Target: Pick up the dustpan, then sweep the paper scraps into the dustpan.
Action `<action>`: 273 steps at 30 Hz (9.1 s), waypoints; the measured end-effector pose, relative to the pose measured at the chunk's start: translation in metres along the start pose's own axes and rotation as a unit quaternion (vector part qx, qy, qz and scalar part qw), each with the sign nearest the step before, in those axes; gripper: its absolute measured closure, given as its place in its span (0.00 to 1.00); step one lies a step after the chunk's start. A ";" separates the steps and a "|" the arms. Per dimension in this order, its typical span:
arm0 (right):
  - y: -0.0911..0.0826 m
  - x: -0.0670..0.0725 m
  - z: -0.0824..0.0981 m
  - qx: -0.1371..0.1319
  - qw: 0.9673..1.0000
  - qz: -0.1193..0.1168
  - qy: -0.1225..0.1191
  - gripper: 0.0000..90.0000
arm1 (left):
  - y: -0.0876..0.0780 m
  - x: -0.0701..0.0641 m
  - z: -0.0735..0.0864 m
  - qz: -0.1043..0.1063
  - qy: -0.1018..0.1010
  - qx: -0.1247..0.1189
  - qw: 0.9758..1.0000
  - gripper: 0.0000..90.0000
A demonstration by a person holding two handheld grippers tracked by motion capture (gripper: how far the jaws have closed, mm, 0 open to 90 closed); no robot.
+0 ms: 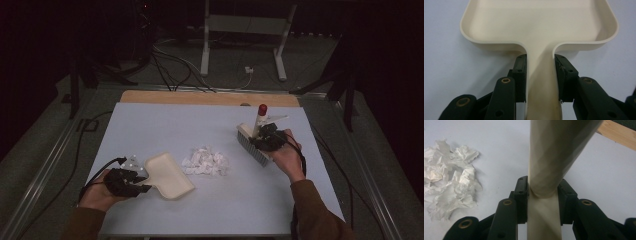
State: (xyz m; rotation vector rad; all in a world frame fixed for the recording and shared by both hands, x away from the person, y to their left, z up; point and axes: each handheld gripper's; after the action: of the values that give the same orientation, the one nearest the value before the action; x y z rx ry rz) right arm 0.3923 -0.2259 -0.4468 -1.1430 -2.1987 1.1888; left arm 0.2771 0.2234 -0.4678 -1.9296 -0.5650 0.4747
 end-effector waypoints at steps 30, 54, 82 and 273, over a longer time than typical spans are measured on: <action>0.002 0.005 -0.001 -0.002 1.000 -0.002 -0.003 0.75 | 0.017 -0.004 -0.028 -0.009 0.029 0.033 0.999 0.74; 0.002 0.009 -0.003 0.000 1.000 0.003 -0.002 0.75 | 0.021 -0.006 -0.035 -0.012 0.031 0.031 0.999 0.74; 0.012 0.050 -0.010 -0.001 1.000 0.017 -0.002 0.75 | 0.028 -0.007 -0.042 -0.006 0.031 0.028 0.999 0.74; -0.025 0.055 -0.001 -0.042 0.998 -0.038 0.004 0.75 | 0.023 -0.004 -0.022 -0.165 -0.189 -0.145 0.957 0.74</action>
State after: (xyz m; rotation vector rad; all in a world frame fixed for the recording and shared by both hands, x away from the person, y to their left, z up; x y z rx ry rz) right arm 0.3486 -0.1882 -0.4277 -1.0850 -2.2851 1.0681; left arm 0.2900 0.1962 -0.4800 -1.9715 -1.2426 0.5712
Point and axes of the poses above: each handheld gripper's, and its own axes: y roughly forward along the jaws, z roughly out of its underside, x roughly to its left, and after that the axes turned 7 degrees about x, right-handed
